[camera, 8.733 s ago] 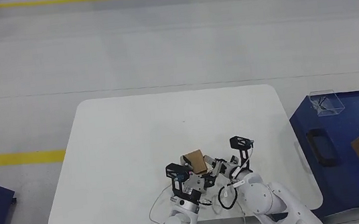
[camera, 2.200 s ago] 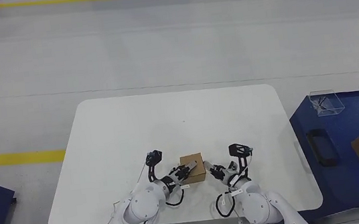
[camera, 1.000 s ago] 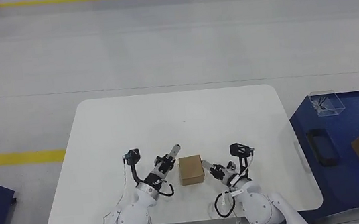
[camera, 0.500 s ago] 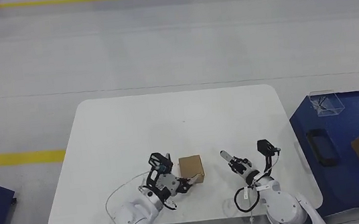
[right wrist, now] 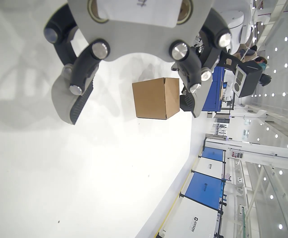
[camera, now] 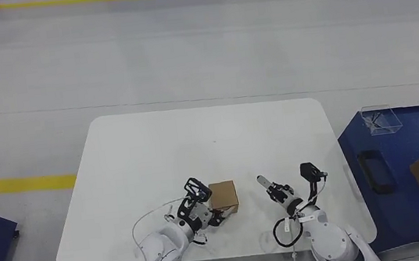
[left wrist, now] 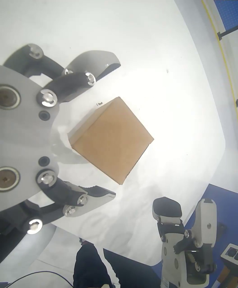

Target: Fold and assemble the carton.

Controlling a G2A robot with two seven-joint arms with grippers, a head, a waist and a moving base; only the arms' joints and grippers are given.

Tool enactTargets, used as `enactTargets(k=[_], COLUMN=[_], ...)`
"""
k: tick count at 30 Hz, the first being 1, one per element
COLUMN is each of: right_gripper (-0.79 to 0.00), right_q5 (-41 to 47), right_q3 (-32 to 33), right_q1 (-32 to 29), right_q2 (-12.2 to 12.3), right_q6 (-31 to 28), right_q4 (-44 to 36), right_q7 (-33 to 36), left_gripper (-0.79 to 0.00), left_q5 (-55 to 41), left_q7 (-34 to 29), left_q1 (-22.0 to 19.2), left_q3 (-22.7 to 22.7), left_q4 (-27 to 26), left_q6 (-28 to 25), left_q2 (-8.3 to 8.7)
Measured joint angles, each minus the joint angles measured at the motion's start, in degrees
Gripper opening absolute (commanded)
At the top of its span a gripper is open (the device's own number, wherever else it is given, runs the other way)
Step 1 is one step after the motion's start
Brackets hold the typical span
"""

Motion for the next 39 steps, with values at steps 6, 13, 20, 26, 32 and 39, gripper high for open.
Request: enactTargets(k=[6, 13, 20, 26, 32, 39], right_gripper=[0.000, 0.000, 0.000, 0.000, 0.000, 0.000], right_q5=[-4.01, -10.93, -19.09, -21.07, -18.38, -14.64], right_q3=[-2.34, -7.56, -13.95, -18.78, -22.98, -19.56], right_q1=[3.43, 8.21, 13.40, 18.86, 23.07, 20.52], right_q2=[-0.19, -0.67, -1.57, -2.95, -4.75, -4.87], right_q6=[3.93, 6.51, 10.29, 14.00, 13.58, 11.39], right_q4=[2.85, 5.95, 9.61, 13.59, 16.65, 14.38], right_q7=[0.60, 0.74, 0.71, 1.90, 0.07, -5.35], left_gripper=[0.000, 0.000, 0.000, 0.000, 0.000, 0.000], left_q5=[11.08, 14.46, 18.80, 19.56, 19.22, 17.64], left_q7=[0.01, 0.34, 3.19, 3.22, 3.01, 3.65], left_q1=[-1.20, -3.22, -4.17, -4.87, -5.19, -4.93], left_q3=[0.47, -2.91, -1.52, -0.22, 0.13, -0.54], left_q4=[-2.10, -1.32, 0.82, 1.86, 2.22, 1.93], left_q6=[-10.59, -21.51, -20.68, -18.37, -17.79, -17.42], left_q2=[1.53, 3.27, 3.70, 3.67, 3.83, 4.19])
